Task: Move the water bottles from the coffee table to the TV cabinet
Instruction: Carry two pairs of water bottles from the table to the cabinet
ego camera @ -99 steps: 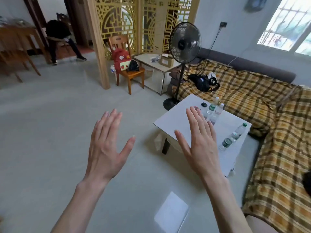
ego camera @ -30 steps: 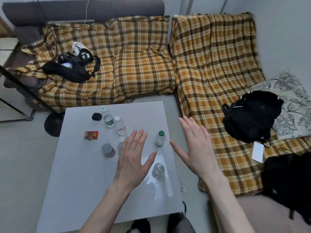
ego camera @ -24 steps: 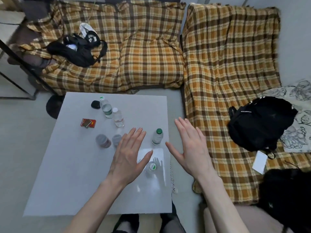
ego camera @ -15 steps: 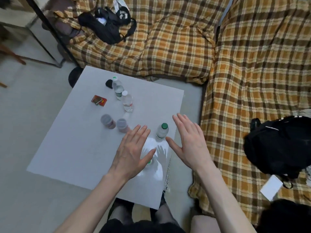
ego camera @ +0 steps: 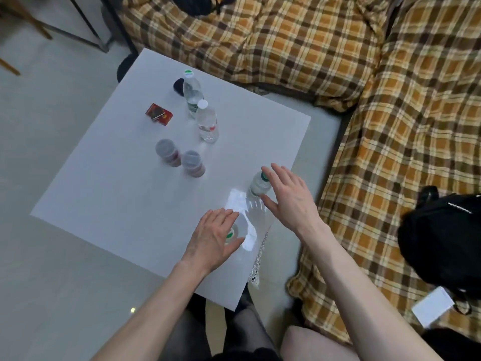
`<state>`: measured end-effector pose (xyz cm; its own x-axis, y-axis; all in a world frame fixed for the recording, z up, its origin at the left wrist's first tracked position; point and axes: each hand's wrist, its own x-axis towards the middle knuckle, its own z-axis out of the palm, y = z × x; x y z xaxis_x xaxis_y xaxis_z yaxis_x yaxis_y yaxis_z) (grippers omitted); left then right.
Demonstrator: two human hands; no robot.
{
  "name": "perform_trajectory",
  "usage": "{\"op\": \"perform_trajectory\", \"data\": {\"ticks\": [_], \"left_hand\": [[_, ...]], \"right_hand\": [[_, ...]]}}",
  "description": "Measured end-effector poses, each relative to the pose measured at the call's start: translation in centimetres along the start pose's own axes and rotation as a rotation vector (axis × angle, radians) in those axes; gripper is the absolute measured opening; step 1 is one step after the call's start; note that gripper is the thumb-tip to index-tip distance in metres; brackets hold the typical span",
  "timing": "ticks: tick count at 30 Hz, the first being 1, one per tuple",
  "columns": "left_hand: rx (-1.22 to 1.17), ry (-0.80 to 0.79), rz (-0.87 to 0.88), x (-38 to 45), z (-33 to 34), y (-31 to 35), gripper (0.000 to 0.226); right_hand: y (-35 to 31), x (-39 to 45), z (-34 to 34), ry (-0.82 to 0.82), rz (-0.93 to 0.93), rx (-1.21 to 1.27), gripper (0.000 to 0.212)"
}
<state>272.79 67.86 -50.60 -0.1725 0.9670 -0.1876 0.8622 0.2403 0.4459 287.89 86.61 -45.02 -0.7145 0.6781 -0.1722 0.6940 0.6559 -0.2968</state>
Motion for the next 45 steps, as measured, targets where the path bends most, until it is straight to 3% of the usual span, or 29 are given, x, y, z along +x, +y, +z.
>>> {"op": "perform_trajectory", "data": {"ticks": [8,13,19,24,32,45], "left_hand": [[-0.069,-0.091,-0.111,0.0,2.1,-0.3,0.023],[-0.112,-0.121,-0.237,-0.1,1.7,-0.5,0.023],[-0.169,-0.119,-0.271,-0.3,0.4,-0.6,0.022],[-0.174,-0.048,-0.252,-0.3,-1.4,-0.4,0.022],[-0.224,0.081,-0.076,0.5,-8.7,0.8,0.020],[-0.281,-0.011,0.483,0.3,-18.4,5.3,0.026]], "right_hand": [[0.3,3.2,3.1,-0.211,0.058,-0.059,0.062],[0.3,3.6,4.4,-0.157,0.121,0.008,0.045],[0.6,3.3,5.4,-0.100,0.156,0.169,0.020],[0.5,1.6,4.6,-0.060,0.137,0.183,0.023],[-3.7,-5.6,-2.4,0.170,0.257,0.176,0.032],[-14.4,-16.6,-12.8,0.570,0.719,0.120,0.028]]}}
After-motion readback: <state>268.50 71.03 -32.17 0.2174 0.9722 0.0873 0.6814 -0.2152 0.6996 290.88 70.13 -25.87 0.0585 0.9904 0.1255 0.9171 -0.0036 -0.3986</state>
